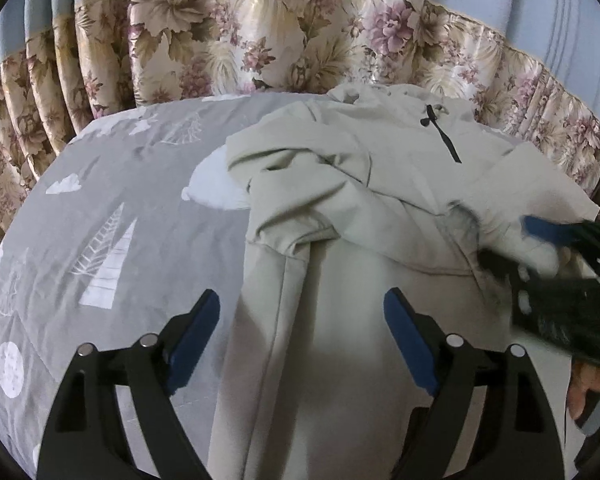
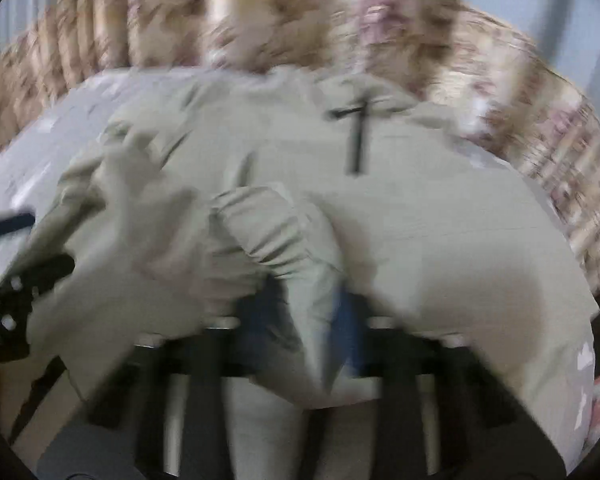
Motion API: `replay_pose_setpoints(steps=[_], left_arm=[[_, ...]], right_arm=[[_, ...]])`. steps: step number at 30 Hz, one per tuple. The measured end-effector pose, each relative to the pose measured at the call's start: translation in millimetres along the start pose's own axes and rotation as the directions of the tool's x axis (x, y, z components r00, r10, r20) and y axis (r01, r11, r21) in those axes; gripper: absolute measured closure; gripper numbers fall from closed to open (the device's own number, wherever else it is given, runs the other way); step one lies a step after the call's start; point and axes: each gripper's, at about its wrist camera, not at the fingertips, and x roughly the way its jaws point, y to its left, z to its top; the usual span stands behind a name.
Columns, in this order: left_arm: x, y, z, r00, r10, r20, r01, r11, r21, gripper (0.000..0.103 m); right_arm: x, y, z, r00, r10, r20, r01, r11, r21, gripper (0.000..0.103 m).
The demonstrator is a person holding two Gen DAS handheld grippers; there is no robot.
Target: Fold large clothes
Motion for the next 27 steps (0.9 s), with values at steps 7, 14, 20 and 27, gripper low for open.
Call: replay_pose_setpoints(steps=[7, 14, 20, 27], left_arm=[[6, 16, -4, 1.0, 0.019, -0.011, -0.019, 0.999, -0.036, 0.018], [4, 20, 0, 1.0, 0.023, -0.001, -0.023, 0.999, -0.03, 0.018], [-8, 18, 14, 0.998, 0.047, 0.03, -0.047, 0.999, 0.004, 0.018], [0, 22, 50, 0.997, 0.069, 0.037, -0.07, 0.997, 0.022, 0.018]], right_arm=[[-98, -179, 9, 0.934, -0.31, 0.177, 0.249, 0.921, 0.3, 0.09], [-109, -414, -61, 0.767, -0.619, -0.168, 0.614, 0.634, 0.469, 0.069], [-154, -413, -84, 0.758, -0.652, -0.033, 0.56, 0.624, 0.545, 0.032], [-51, -323, -10, 0.993, -0.097, 0.061, 0.075, 0.95, 0.303, 0.027]])
